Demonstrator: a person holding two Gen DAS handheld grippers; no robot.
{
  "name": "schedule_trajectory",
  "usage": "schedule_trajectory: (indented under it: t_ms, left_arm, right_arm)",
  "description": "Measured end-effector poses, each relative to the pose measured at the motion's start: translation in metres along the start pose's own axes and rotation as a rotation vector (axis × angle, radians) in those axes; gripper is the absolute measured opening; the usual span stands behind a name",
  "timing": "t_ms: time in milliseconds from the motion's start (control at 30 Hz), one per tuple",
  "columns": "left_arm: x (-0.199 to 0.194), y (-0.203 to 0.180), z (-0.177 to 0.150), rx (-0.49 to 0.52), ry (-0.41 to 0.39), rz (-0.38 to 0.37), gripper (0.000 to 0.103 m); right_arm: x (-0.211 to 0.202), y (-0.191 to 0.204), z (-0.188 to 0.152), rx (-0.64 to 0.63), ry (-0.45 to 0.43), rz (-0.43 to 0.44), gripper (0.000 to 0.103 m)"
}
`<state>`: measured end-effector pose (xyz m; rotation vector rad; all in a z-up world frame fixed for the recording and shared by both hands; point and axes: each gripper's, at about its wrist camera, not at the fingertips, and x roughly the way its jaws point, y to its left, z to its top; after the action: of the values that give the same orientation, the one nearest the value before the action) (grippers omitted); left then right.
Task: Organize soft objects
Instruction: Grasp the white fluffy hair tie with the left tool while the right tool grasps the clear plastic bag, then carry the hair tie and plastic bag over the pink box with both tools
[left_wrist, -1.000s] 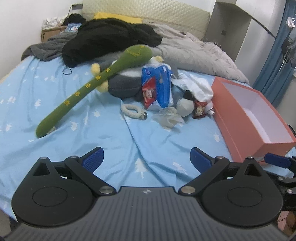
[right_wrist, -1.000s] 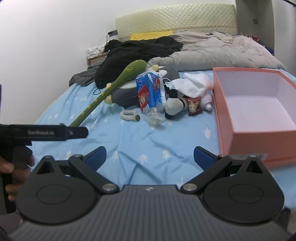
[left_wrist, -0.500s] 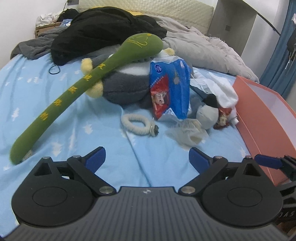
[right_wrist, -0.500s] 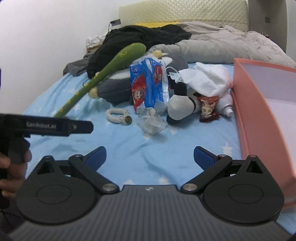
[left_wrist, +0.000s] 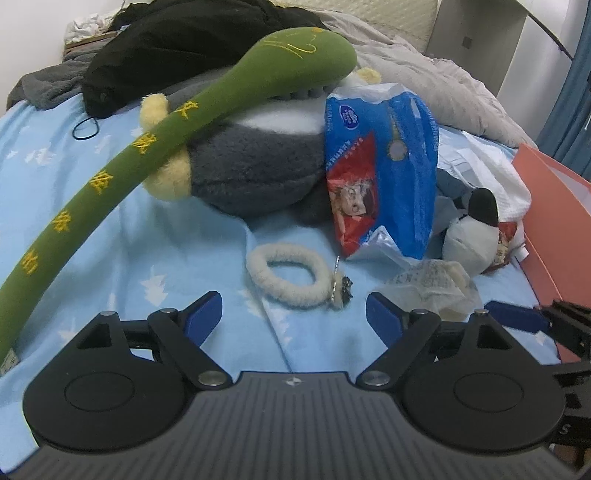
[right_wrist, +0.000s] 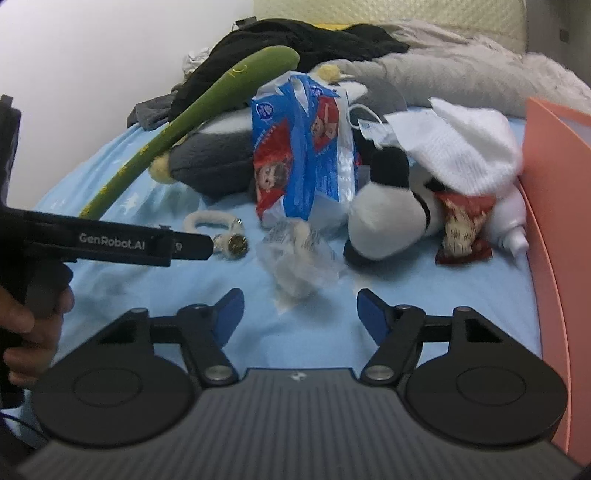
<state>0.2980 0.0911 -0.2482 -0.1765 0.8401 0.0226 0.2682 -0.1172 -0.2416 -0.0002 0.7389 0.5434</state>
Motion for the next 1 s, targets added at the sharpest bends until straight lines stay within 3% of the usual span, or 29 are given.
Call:
schedule_trajectory:
  t_ms: [100, 200, 267, 367, 633, 1000]
  left_arm:
    - [0.010, -0.001, 0.003, 0.012, 0.005, -0.012, 0.088]
    - [0.018, -0.006, 0.005, 0.041, 0.005, -0.040, 0.088]
    - [0.023, -0.010, 0.006, 0.064, 0.007, -0.050, 0.083]
    - [0.033, -0.015, 0.007, 0.090, 0.022, -0.035, 0.066]
    - [0.033, -0.018, 0.008, 0.086, -0.010, -0.041, 0.026]
    - [-0.004, -0.023, -0.001, 0.053, -0.029, -0.050, 0.019]
  right_arm:
    - [0.010, -0.002, 0.003, -0.026, -0.011, 0.001, 0.069]
    - [0.021, -0.004, 0.006, -0.037, -0.005, 0.008, 0.062]
    - [0.025, -0.003, 0.007, -0.045, -0.006, 0.011, 0.053]
    - [0.032, -0.003, 0.007, -0.043, 0.000, 0.025, 0.042]
    - [0.030, 0.000, 0.008, -0.034, -0.002, 0.043, 0.028]
    - [0.005, 0.003, 0.005, -0.008, -0.001, 0.020, 0.025]
